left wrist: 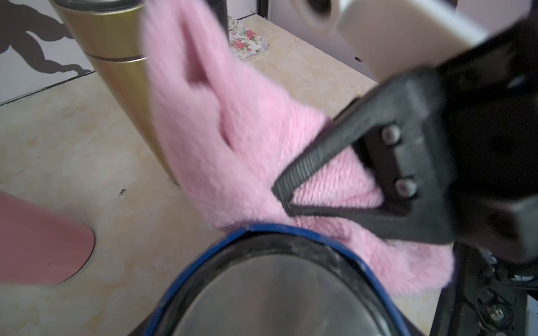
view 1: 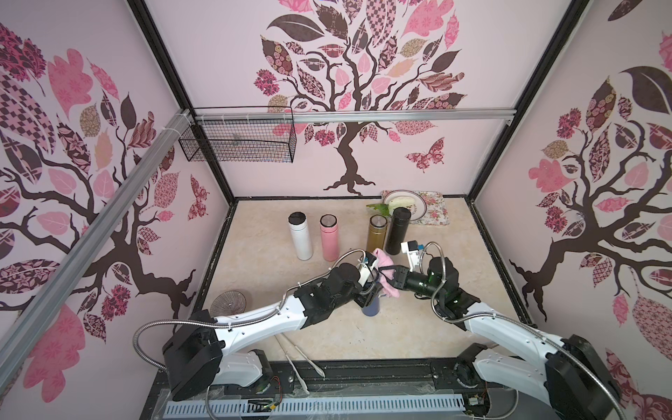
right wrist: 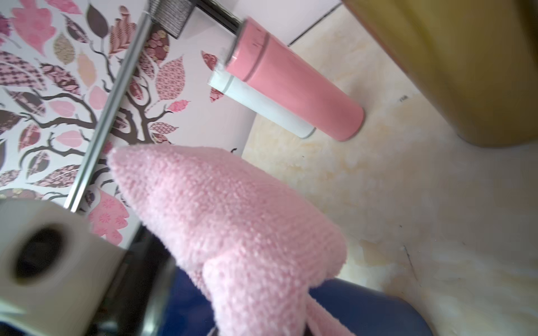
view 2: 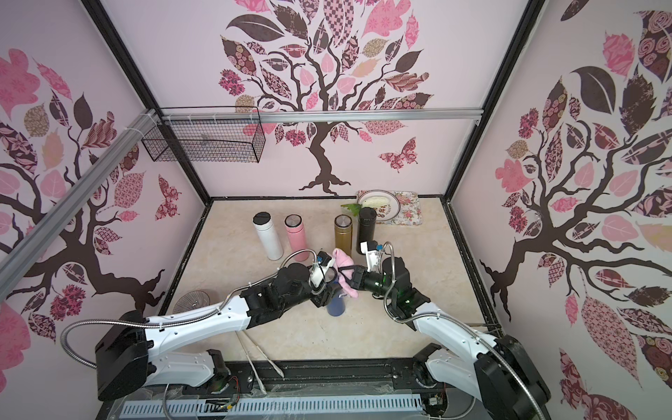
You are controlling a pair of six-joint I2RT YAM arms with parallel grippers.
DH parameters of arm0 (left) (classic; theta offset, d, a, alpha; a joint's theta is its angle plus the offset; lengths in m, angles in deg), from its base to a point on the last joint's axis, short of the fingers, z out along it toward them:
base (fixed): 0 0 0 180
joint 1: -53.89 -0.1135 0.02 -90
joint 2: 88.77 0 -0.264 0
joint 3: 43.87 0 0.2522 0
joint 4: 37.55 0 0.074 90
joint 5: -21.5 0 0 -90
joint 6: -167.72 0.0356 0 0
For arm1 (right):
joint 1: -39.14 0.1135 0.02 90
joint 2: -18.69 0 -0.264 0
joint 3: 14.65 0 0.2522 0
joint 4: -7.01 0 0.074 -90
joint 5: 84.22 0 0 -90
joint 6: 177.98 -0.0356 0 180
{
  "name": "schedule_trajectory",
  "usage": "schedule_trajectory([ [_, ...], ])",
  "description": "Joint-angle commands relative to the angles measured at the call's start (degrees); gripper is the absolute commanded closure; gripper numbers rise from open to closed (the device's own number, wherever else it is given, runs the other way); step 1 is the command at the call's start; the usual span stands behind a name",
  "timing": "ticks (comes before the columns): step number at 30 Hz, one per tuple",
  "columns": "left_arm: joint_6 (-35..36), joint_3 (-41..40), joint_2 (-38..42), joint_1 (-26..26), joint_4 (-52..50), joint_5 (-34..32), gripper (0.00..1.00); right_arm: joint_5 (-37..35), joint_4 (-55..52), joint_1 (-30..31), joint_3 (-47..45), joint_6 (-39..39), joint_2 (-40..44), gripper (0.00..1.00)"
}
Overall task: Wipe the surface of the thermos
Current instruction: Wipe the dirt from the surface of the thermos.
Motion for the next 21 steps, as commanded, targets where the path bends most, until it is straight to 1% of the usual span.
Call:
schedule_trajectory([
  [1, -8.32, 0.89, -2.66, -0.25, -0.76, -6.11, 1.0, 0.77, 1.24, 3.67, -6.77, -2.13, -4.39, 1.0],
  [3, -11.42, 1.86, -2.67, -0.03, -2.1, -7.88, 1.0, -1.01, 3.25, 4.26, -9.83, -2.96, -5.83, 1.0],
  [5, -15.94, 3.14, -2.67, 0.45, -4.66, -11.66, 1.0, -3.07, 3.98, 5.77, -10.73, -3.15, -5.59, 1.0],
  [8, -24.34, 5.58, -2.52, 0.65, -9.83, -17.42, 1.0, -6.44, 2.83, 10.67, -7.97, -1.1, -3.76, 1.0],
  [10, -29.93, 8.09, -2.78, 0.64, -14.44, -20.29, 1.0, -7.14, 2.91, 14.23, -4.97, 1.63, -3.49, 1.0],
  [11, -31.61, 10.15, -3.3, 0.6, -17.67, -21.33, 1.0, -7.21, 3.65, 16.1, -3.23, 2.62, -3.64, 1.0],
  [14, -34.82, 14.51, -4.68, 0.64, -23.33, -21.66, 1.0, -10.96, 5.62, 20.24, 0.47, 4.8, -4.07, 1.0],
  [15, -35.39, 14.92, -4.92, 0.59, -23.5, -21.21, 1.0, -11.66, 6.93, 20.88, 1.2, 5.37, -4.54, 1.0],
  [19, -36.88, 15.9, -5.39, 0.65, -23.21, -18.82, 1.0, -16.33, 17.24, 21.29, 0.76, 3.18, -8.02, 1.0],
  [21, -37.29, 16.15, -5.47, 0.59, -23.8, -18.12, 1.0, -21.76, 16.08, 21.27, 0.28, 0.87, -9.7, 1.0],
])
